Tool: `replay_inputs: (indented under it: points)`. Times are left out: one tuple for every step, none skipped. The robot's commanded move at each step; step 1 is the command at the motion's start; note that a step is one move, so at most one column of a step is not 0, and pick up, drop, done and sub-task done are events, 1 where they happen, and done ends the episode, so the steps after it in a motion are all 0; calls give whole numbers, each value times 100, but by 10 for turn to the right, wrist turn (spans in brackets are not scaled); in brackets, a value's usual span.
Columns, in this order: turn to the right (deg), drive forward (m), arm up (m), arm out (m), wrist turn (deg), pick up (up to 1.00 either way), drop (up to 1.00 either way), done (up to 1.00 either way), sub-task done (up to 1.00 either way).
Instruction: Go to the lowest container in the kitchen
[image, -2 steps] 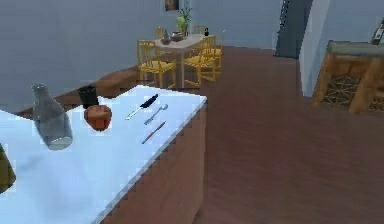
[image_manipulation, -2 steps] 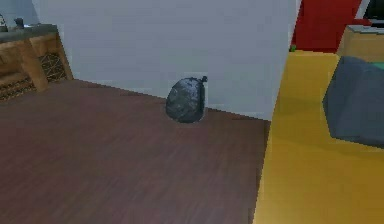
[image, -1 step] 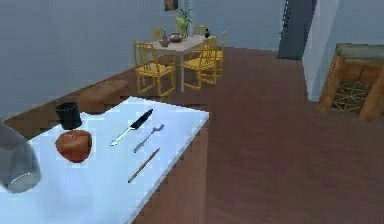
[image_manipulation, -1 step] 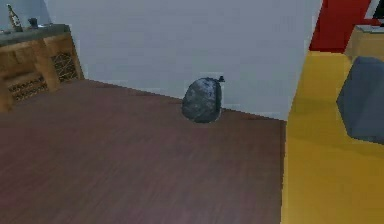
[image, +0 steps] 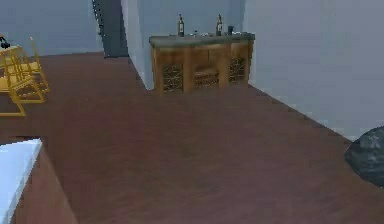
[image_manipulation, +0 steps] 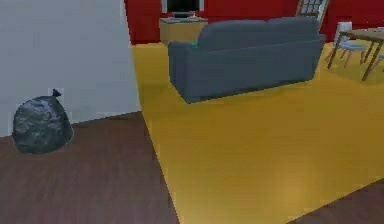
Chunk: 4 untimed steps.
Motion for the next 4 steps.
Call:
replay_inputs:
  points:
    - [450,0,0,0,0,0,0,0,0]
    - [210,0,0,0,0,0,0,0,0]
    - [0,25,0,0,0,0,0,0,0]
    - [-450,0,0,0,0,0,0,0,0]
